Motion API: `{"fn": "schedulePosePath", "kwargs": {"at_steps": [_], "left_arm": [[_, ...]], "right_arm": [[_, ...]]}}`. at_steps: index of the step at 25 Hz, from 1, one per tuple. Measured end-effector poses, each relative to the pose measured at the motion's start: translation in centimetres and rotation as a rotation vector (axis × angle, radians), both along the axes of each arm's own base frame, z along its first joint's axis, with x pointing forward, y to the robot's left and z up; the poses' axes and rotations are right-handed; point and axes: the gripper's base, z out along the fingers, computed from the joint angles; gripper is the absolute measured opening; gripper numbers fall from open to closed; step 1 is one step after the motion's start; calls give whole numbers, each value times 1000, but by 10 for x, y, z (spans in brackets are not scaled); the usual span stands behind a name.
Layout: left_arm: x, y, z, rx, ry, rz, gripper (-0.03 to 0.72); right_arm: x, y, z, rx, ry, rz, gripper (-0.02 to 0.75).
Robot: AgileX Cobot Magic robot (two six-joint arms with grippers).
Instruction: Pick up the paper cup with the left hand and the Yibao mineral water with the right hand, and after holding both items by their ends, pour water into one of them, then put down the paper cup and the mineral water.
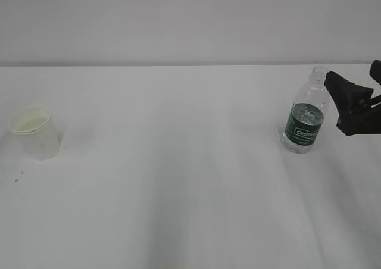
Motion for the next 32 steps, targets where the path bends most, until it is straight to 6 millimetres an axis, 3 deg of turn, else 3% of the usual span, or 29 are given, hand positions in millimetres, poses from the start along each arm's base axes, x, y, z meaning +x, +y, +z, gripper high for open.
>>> {"fn": "schedulePosePath", "kwargs": {"at_steps": [8,15,22,27,32], "left_arm": [[-9,-2,18,-74,69,16,502],[-19,-4,30,-10,190,-16,502],[-22,-6,25,35,323,-43,501],[-19,-7,20,19,434,-41,501],[-1,-12,23,-28,555,-54,500]], "right_arm": [[-6,-1,12,-6,-19,0,592],[-15,-2,24,-13,-24,-1,592],[-25,-3,35,-22,-27,-4,592],[-31,-4,40,-25,-35,-8,592],[-34,-5,43,-27,-34,-11,592]]}}
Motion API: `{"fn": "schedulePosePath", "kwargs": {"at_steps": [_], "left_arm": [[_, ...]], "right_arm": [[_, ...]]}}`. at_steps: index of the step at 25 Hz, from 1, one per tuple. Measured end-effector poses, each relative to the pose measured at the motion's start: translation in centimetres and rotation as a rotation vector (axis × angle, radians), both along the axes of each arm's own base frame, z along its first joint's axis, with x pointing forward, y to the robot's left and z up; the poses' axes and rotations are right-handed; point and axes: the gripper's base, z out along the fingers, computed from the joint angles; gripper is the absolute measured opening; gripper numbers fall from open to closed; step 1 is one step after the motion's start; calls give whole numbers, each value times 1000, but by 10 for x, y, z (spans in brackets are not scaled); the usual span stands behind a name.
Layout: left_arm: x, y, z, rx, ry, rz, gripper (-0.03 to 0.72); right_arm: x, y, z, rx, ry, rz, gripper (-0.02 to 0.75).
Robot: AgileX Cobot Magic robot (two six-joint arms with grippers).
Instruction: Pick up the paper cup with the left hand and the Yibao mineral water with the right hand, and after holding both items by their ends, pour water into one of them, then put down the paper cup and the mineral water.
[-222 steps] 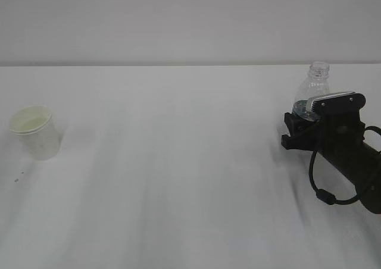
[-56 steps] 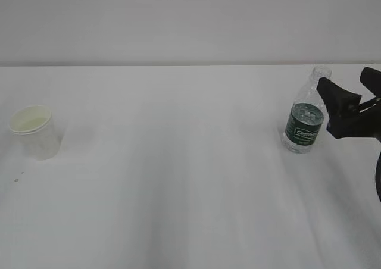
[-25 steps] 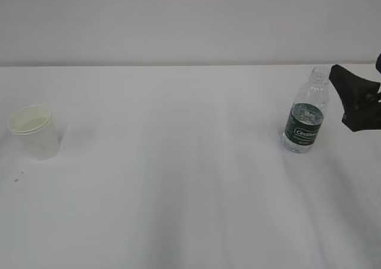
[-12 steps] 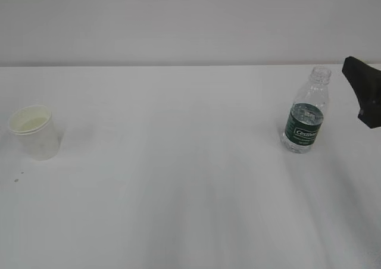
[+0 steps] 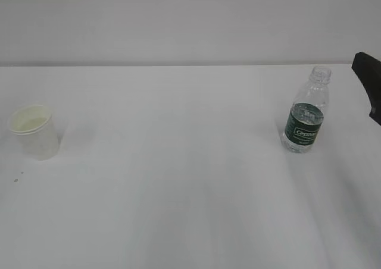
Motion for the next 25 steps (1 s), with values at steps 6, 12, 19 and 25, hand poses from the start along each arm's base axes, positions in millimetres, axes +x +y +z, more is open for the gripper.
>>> {"fn": "schedulePosePath", "kwargs": {"at_steps": [6,12,19,25], "left_arm": [[3,-1,9,-11,15,-3,481],[2,-1,6,7,62,-7,479],[1,-1,5,18,73,-14,477],[1,-1,5,24,73,-19,476]], "right_arm": [[-1,0,-1,-4,16,-3,592],[-1,0,-1,4,25,1,592],[-17,-3,9,9,49,-8,592],[-35,-9,34,-21,116,-55,592]]}}
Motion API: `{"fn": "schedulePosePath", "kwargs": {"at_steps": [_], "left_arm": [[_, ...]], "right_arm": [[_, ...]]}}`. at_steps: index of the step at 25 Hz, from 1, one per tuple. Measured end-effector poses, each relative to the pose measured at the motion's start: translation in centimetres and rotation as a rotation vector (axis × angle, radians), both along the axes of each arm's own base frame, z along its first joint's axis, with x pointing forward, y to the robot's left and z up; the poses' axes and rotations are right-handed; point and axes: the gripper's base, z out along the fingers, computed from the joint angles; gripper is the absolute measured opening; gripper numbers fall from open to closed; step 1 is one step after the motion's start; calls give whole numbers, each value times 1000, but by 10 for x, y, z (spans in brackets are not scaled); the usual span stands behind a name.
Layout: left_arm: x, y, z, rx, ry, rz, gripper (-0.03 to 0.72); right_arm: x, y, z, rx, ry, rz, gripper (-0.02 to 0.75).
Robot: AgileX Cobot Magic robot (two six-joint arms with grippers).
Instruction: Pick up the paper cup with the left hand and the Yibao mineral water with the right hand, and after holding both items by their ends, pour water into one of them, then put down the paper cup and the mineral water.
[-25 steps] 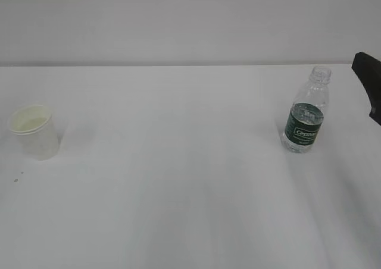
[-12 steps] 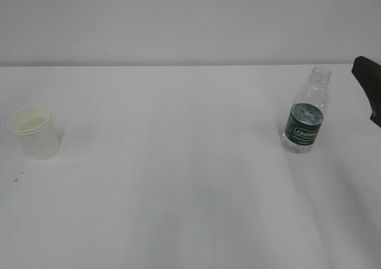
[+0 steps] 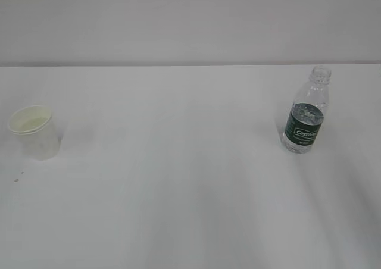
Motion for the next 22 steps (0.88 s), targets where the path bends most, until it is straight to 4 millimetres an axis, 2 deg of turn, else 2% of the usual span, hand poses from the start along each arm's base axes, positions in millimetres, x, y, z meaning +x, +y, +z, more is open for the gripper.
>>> {"fn": "schedulePosePath", "kwargs": {"at_steps": [6,12,22], "left_arm": [[0,0,0,-1,2,-1,475],[-1,0,-1,-2,10,-2,475],[-2,0,-2,-1,31,1,475]], "right_arm": [[-13,-6,25,-20,81,-47,592],[-17,-10,47,-34,177,-84,592],[-31,-15,97,14,281,-139,591]]}}
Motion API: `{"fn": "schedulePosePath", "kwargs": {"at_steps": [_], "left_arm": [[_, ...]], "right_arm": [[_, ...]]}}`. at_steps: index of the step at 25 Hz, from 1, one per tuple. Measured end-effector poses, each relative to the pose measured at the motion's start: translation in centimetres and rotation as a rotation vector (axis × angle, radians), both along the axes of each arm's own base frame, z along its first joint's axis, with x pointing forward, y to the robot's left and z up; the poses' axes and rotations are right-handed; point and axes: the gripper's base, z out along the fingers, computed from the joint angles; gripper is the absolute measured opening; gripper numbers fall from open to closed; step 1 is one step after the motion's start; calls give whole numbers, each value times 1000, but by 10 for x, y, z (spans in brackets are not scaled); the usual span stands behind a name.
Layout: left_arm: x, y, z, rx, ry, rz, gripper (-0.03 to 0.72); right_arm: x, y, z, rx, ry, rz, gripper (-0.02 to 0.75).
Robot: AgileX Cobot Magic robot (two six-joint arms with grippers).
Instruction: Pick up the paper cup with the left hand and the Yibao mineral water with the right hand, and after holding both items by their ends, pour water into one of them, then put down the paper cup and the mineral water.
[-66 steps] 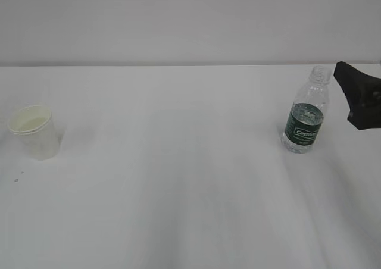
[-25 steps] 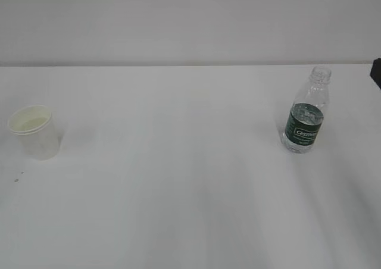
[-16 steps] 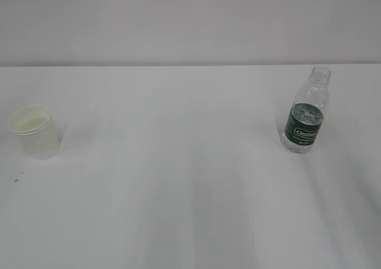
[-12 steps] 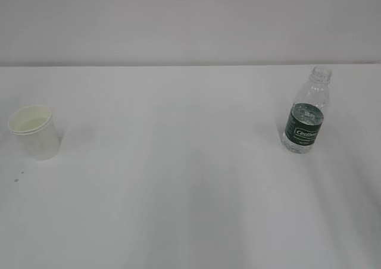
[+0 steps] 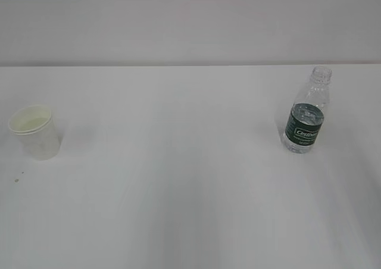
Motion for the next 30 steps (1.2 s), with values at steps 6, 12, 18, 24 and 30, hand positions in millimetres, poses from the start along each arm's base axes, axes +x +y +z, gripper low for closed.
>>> {"fn": "schedulePosePath", "kwargs": {"at_steps": [6,12,18,24,30], "left_arm": [[-2,0,1,-2,-1,0,475],[-17,2,7,-8,-42,1,474],[-30,4,6,-17,-71,-3,456],[-45,9,-16,4,-53,22,455],[-74,19,-20,21,-153,89,452]], "right_arm": [[5,6,2,93,125,9,591],[13,13,-4,170,206,41,591],[12,14,15,179,174,59,591],[20,15,25,157,200,71,591],[20,16,25,151,202,74,591]]}}
